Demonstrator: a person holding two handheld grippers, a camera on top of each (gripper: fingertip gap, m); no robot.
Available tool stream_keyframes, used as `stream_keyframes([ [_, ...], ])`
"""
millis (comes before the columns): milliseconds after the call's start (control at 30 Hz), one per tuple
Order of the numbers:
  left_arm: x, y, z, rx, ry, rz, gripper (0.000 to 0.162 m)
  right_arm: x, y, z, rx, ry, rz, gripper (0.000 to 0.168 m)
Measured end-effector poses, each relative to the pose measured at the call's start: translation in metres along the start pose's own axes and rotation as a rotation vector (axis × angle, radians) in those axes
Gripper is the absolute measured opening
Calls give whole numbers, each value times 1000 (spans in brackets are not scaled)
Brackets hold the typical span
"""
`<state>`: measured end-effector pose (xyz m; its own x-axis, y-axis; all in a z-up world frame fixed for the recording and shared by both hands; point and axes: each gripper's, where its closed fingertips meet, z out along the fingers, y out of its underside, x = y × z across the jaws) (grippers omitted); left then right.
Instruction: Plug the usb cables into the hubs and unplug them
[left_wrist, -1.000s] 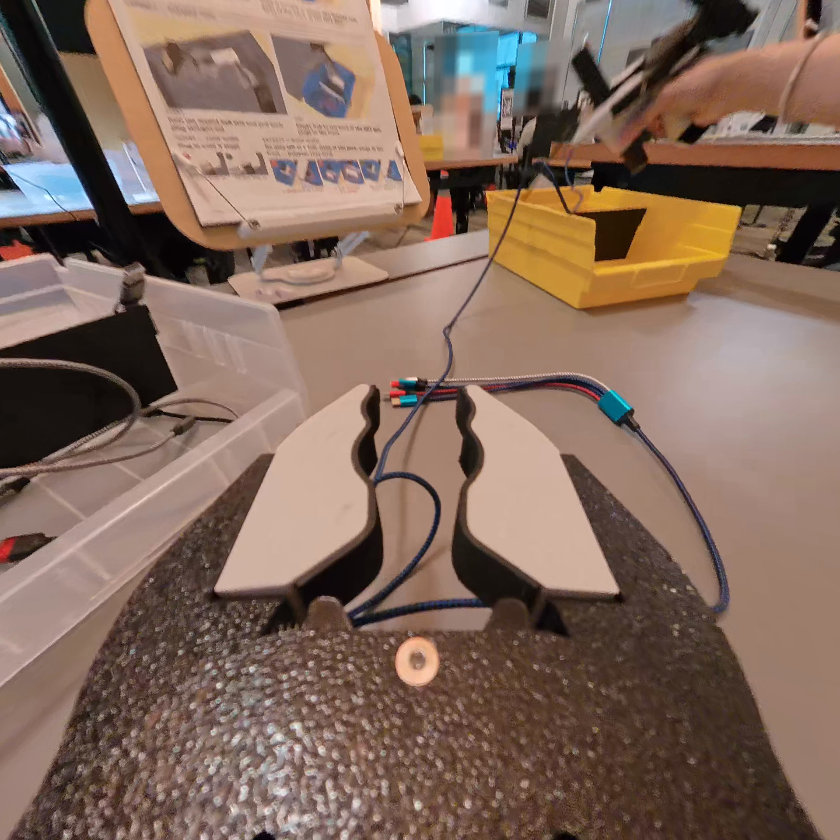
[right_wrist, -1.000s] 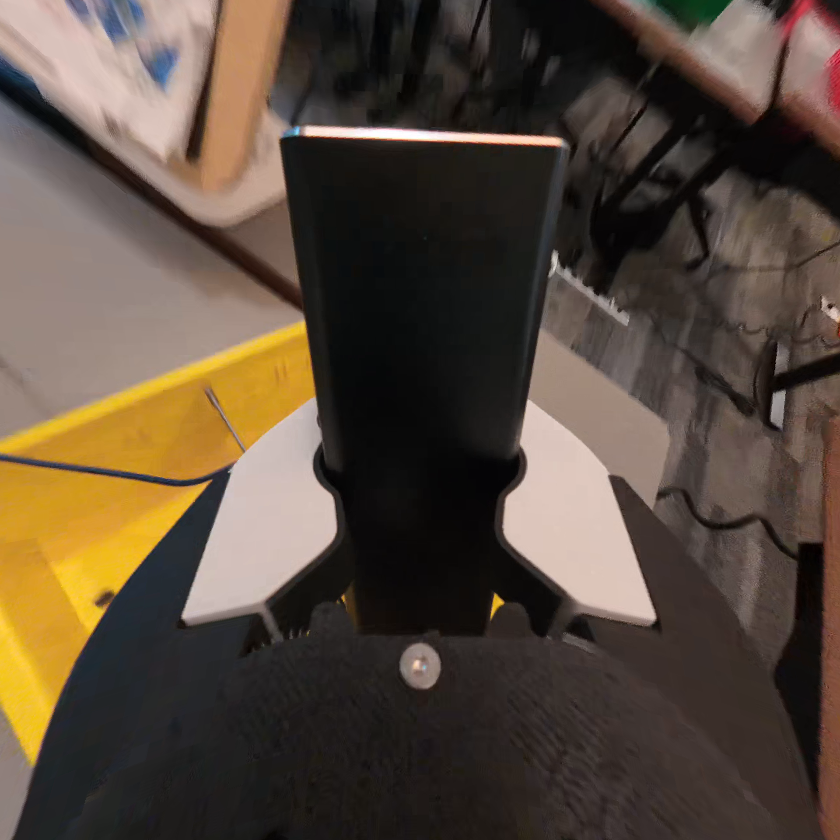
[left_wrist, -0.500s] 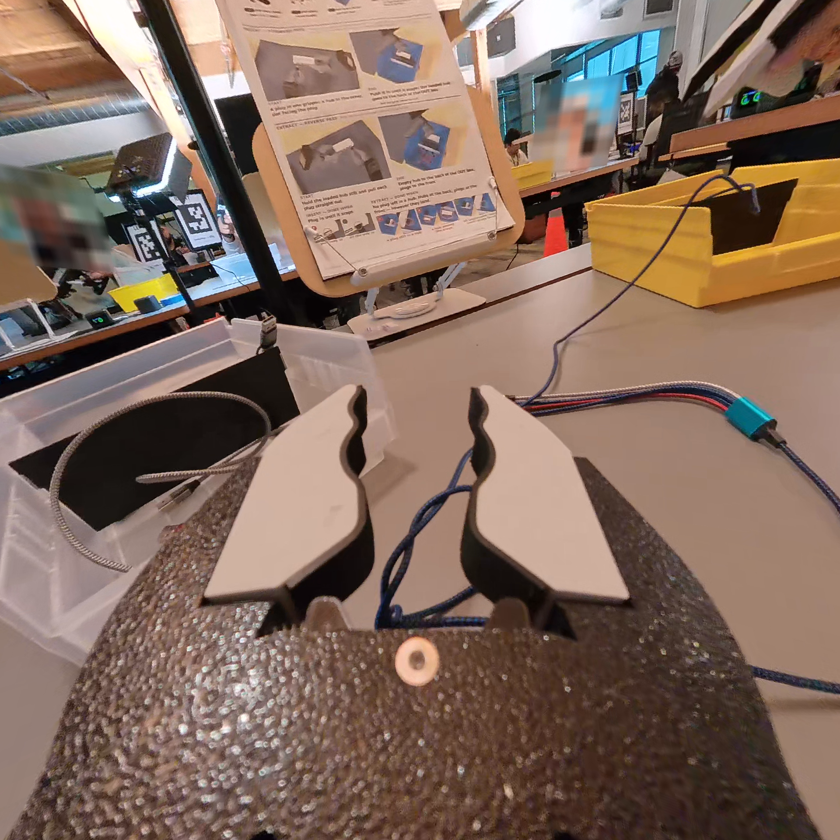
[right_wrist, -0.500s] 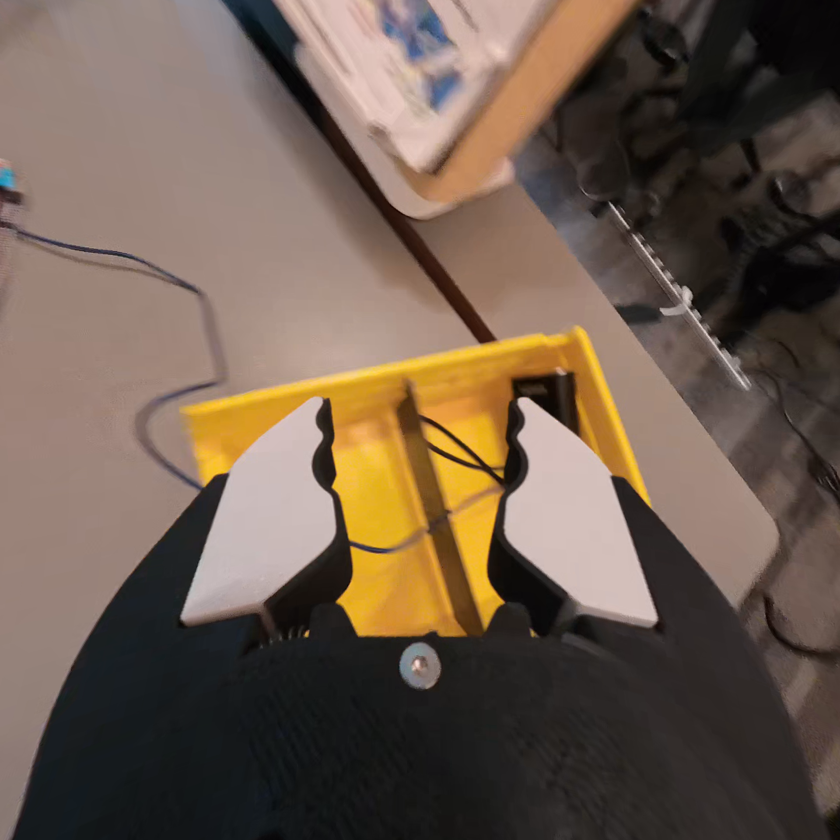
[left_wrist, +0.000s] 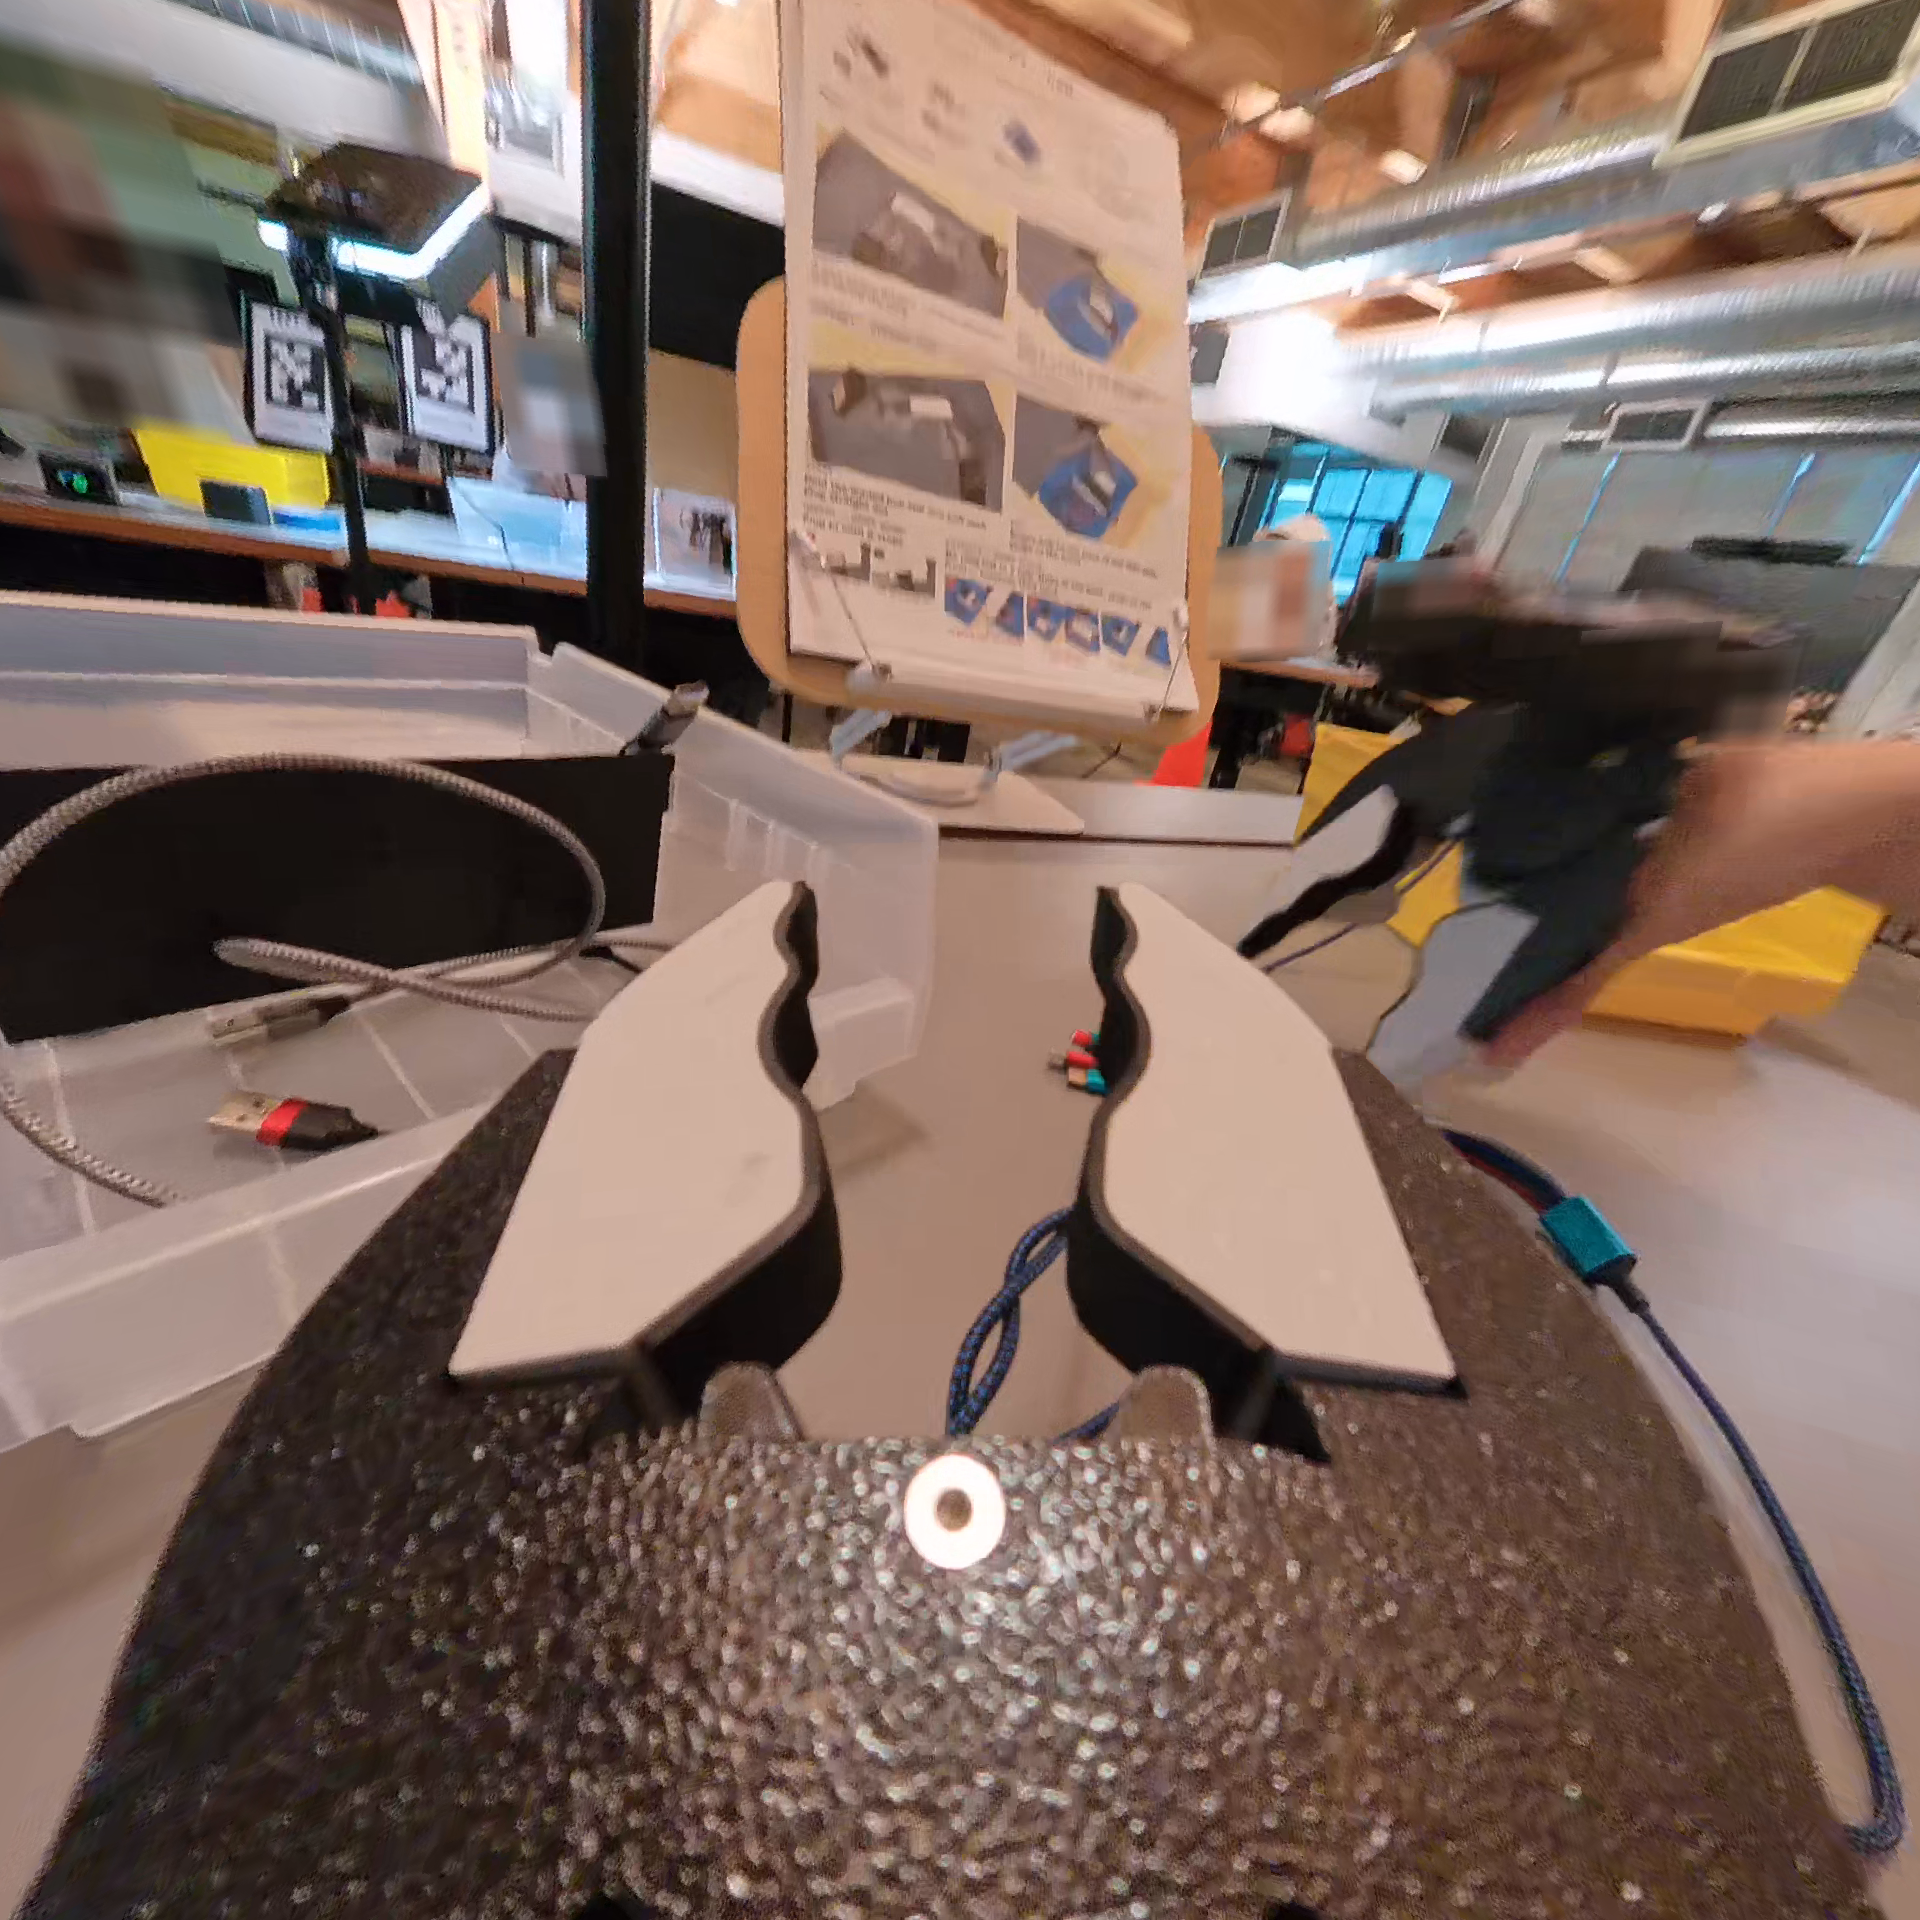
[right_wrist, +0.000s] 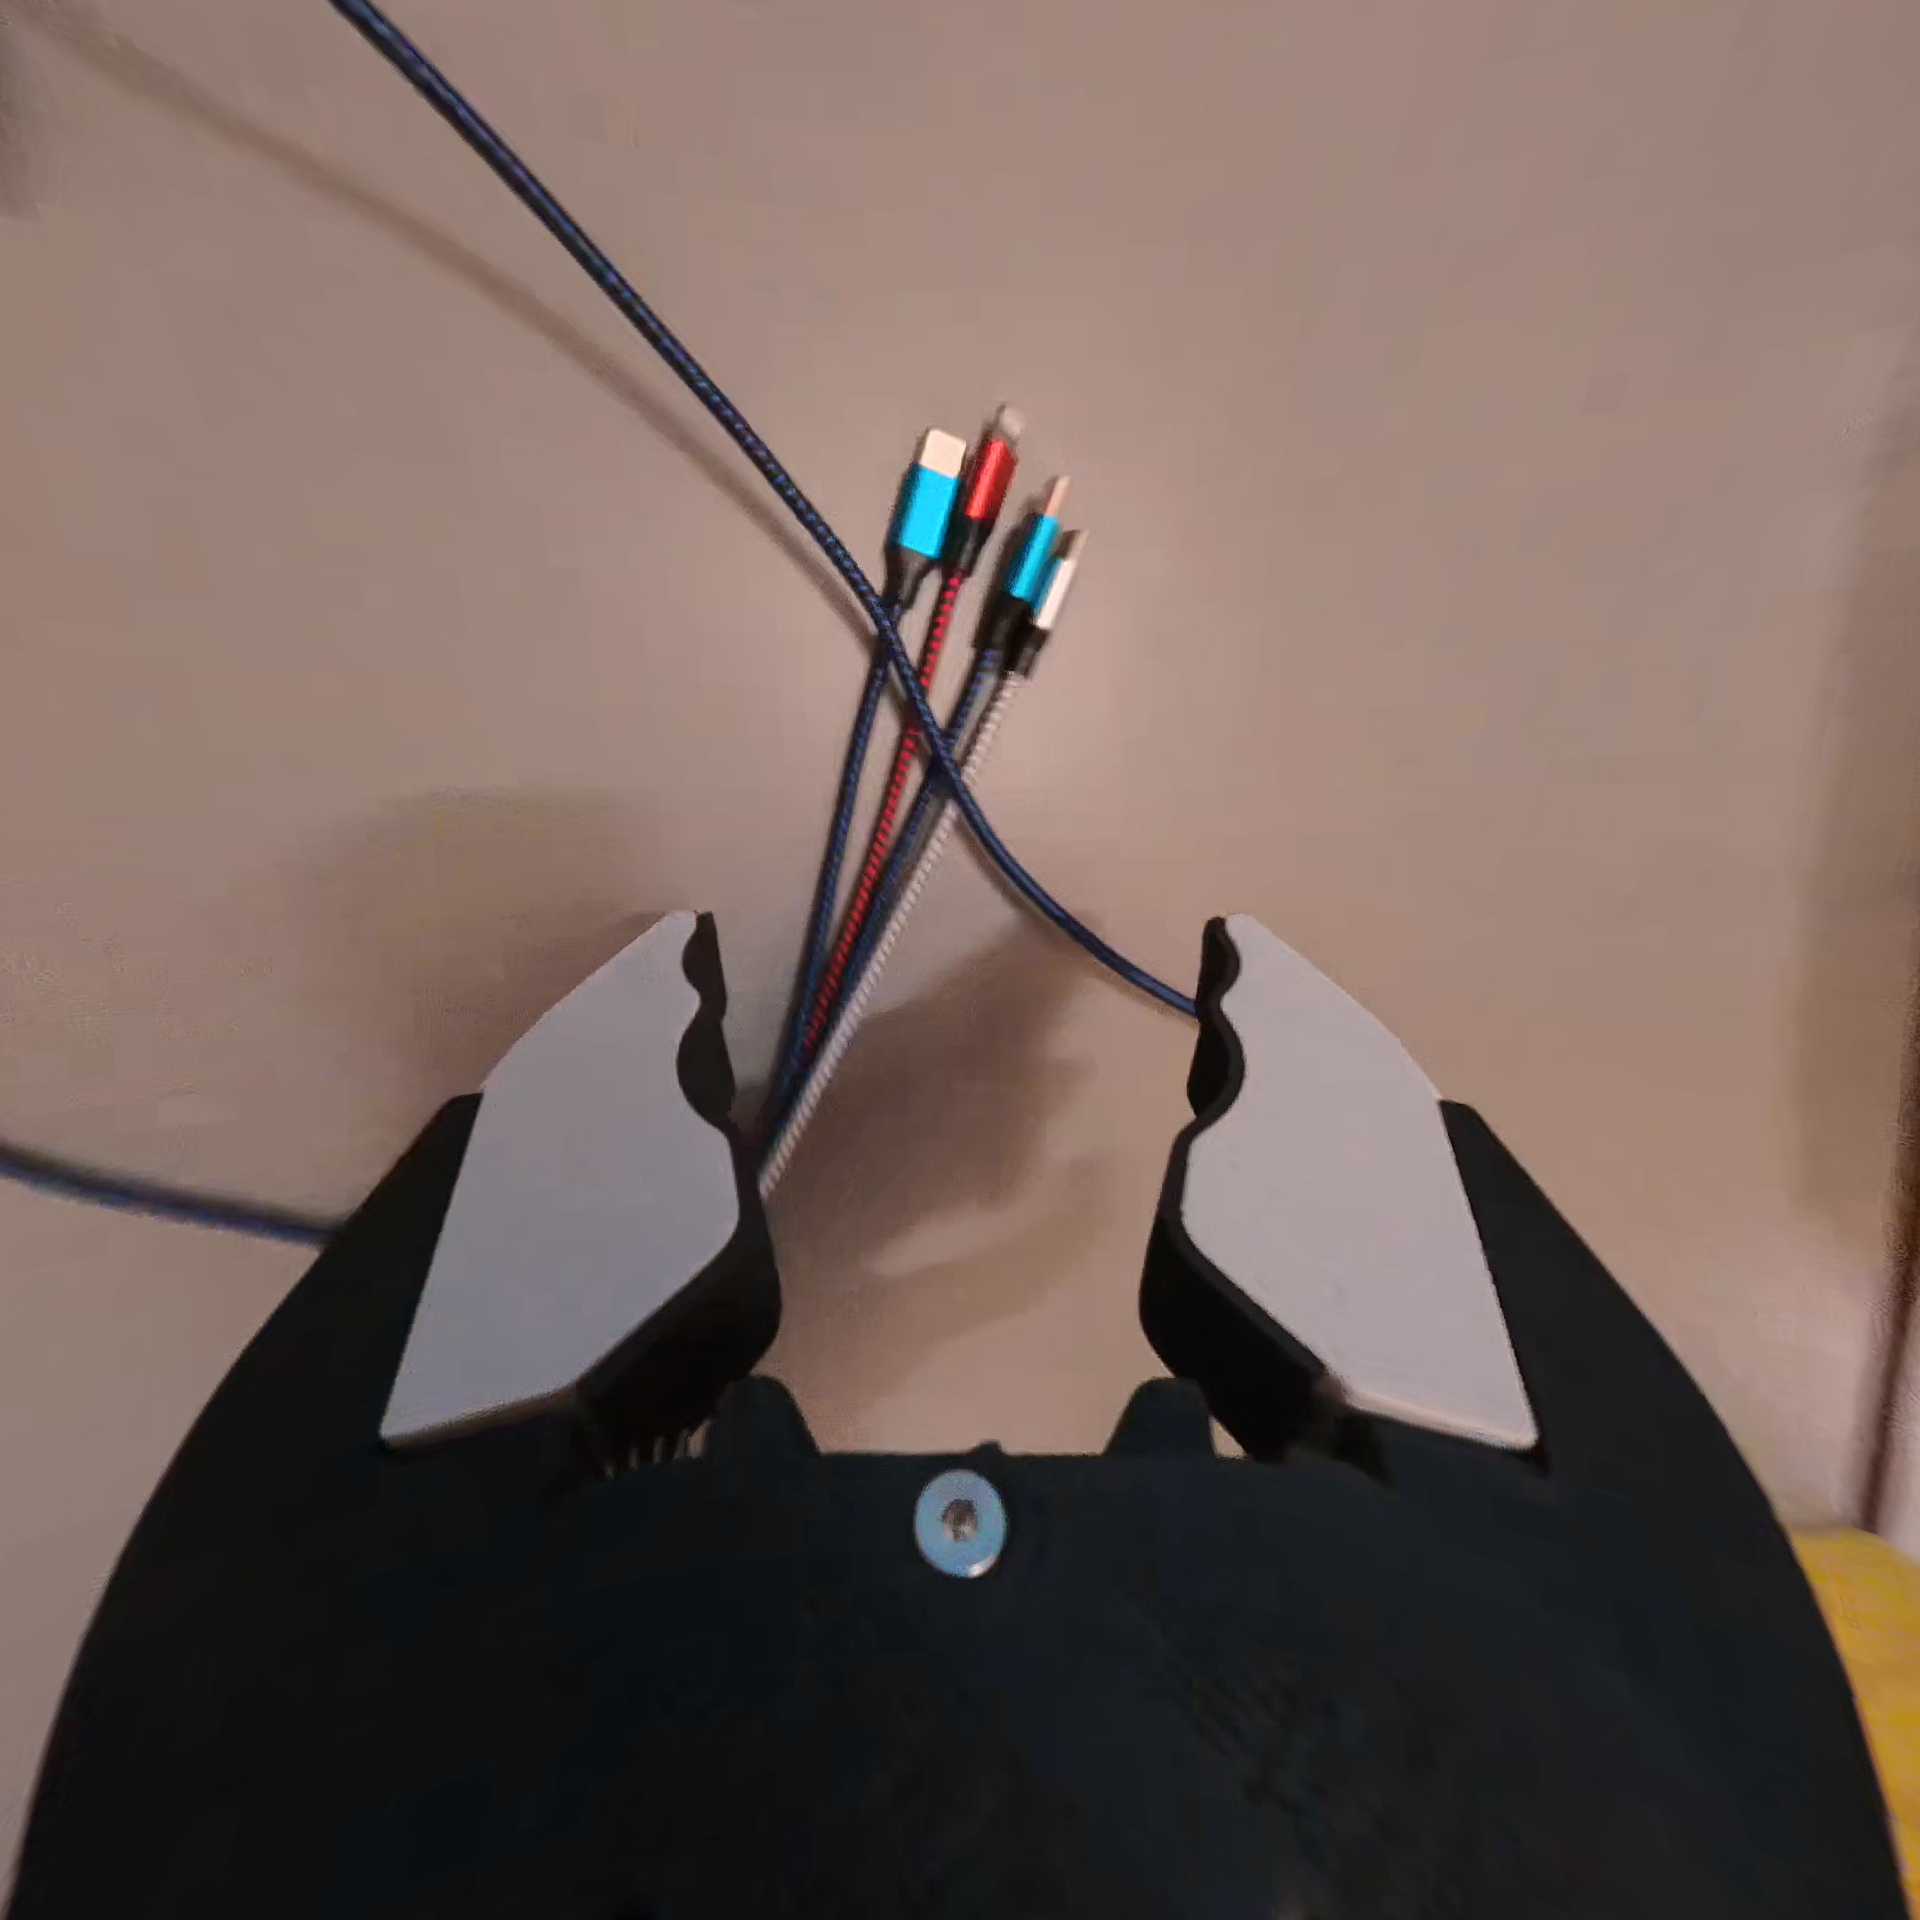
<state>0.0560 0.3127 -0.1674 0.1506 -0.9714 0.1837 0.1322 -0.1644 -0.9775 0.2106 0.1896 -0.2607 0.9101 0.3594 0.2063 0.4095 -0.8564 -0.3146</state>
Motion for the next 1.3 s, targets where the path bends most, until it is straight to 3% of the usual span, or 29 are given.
stream_keyframes([
  [67,5,-9,-8,77,27,15,51,-12,3,23,-66,-107,52,86],
  [100,6,-14,-14,122,32,19,50,-17,-8,25,-12,-176,100,70],
  [233,3,-29,-32,273,28,14,37,-15,-17,29,11,-188,114,50],
  [300,-3,-33,-36,304,-14,47,35,-19,-16,28,-9,-202,74,11],
  [567,-15,-34,-40,288,-178,191,35,-7,-2,6,-46,-102,-57,5],
  [733,-19,-35,-42,294,-180,165,35,69,1,-87,56,152,-32,4],
  [1067,-22,-36,-43,310,-171,124,35,279,98,-360,-117,981,40,4],
  [1167,-17,-35,-40,300,-160,139,35,314,140,-384,-203,1057,3,3],
  [1300,-14,-34,-39,297,-156,156,35,323,210,-352,-432,965,-95,3],
])
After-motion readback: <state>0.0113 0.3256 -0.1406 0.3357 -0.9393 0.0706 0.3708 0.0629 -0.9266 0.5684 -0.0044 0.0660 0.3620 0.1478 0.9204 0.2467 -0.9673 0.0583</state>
